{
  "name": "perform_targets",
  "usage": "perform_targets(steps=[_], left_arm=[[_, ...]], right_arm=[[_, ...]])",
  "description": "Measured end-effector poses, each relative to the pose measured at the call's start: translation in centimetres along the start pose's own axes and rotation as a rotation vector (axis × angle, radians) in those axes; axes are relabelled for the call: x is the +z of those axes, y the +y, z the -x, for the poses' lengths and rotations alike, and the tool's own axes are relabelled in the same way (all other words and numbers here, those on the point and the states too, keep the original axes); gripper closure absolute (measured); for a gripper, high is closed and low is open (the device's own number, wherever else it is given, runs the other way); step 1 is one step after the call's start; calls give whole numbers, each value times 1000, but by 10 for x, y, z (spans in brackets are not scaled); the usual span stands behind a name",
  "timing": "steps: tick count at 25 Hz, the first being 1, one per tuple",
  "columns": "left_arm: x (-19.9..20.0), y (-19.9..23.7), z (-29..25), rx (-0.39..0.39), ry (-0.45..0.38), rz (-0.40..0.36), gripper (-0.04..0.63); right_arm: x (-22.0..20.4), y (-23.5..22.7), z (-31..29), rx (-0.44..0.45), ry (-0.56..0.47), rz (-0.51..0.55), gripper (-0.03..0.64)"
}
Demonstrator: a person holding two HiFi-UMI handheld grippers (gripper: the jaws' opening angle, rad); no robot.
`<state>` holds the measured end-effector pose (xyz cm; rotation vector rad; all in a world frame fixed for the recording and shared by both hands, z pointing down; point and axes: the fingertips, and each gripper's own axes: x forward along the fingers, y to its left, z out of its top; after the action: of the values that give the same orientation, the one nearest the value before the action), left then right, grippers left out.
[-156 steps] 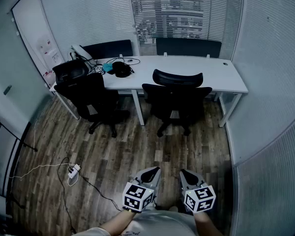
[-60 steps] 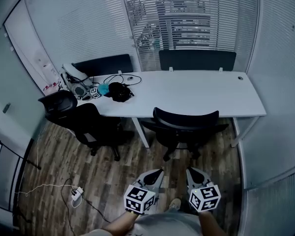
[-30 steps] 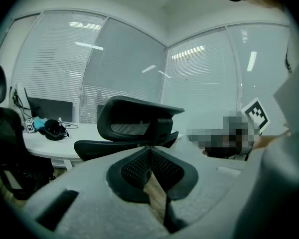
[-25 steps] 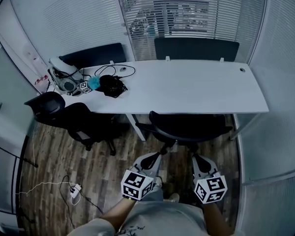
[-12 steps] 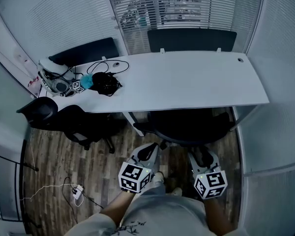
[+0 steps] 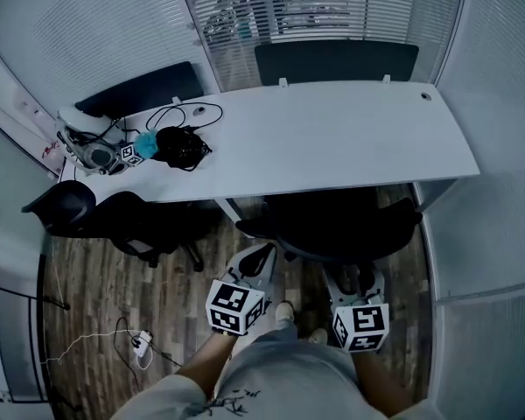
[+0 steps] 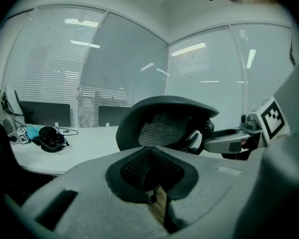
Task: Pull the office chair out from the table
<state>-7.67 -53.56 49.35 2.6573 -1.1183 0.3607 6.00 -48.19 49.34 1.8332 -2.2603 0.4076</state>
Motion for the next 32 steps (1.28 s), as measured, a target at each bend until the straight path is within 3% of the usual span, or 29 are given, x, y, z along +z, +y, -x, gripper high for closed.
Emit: perform_targets(steps=[8,13,19,24,29,32], left_arm=[[8,25,-13,1,-5,-14,578],[23,38,-25,-18,-13,-73,495],[36,38,-51,-118,11,-145,440],[35,31,-56,-225,31,-154,433],[35,25,-55,-280,51,-268,433],[37,21,-53,-336,71,-311,390]], right_arm=[[2,-6,-3,-43,-9,16,360],[5,-15,0,-89,-23,11,359],[5,-27,-1,-132,-22,2,357],[4,-35,-2,-156,-14,-1,353],[3,-35,-1,-163,-12,-4,353],[2,-35,0,-162,-7,-6,353]])
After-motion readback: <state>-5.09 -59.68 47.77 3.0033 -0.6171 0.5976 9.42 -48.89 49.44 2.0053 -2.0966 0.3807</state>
